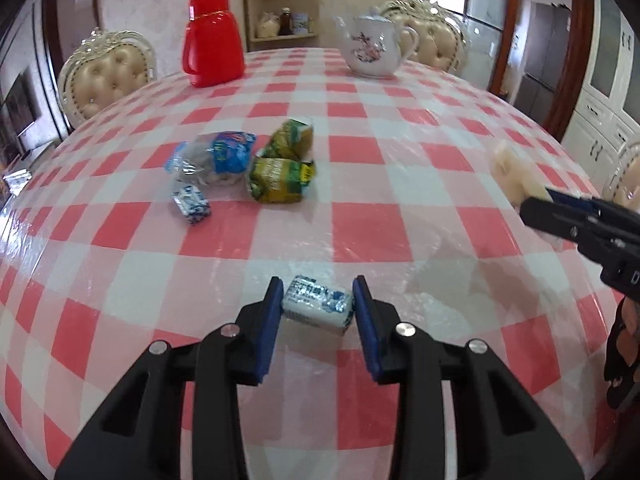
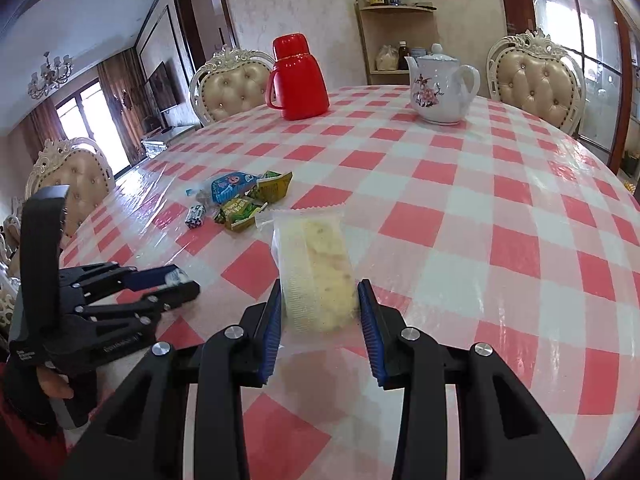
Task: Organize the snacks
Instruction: 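Carry the candy and cake off the table over the bin, then open both grippers to drop the candy and cake into the bin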
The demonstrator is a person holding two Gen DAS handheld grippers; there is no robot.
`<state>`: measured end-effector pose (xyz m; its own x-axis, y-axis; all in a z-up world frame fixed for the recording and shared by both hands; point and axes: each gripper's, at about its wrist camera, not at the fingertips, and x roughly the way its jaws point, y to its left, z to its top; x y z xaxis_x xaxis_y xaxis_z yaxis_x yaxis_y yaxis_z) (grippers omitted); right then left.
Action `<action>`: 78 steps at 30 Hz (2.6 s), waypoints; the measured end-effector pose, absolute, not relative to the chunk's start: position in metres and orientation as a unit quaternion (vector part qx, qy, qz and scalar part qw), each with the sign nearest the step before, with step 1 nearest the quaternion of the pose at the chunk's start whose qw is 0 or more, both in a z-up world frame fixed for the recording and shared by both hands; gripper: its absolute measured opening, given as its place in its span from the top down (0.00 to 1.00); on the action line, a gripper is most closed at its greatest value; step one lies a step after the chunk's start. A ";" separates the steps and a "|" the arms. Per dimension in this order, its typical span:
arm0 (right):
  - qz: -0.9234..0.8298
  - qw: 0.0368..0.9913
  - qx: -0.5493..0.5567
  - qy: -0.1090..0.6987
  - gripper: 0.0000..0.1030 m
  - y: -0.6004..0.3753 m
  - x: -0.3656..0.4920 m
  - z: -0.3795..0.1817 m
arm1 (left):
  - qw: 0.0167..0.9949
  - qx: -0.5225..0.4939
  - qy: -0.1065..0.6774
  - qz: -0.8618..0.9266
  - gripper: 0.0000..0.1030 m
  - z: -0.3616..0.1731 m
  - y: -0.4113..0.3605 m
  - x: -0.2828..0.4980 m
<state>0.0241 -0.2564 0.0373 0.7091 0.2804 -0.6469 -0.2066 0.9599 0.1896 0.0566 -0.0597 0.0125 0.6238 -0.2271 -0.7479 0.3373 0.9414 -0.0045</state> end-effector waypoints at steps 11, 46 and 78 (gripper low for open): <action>0.118 0.922 0.026 0.369 0.64 -0.242 0.016 0.032 | 0.918 0.009 0.375 -0.128 0.65 0.029 -0.038 0.045; 0.236 0.907 -0.021 0.348 0.64 -0.096 -0.131 0.049 | 0.942 -0.055 0.327 -0.054 0.65 0.067 0.054 -0.137; 0.503 0.769 -0.189 0.346 0.63 0.162 -0.293 0.037 | 0.917 0.003 0.361 0.171 0.65 0.086 0.301 -0.277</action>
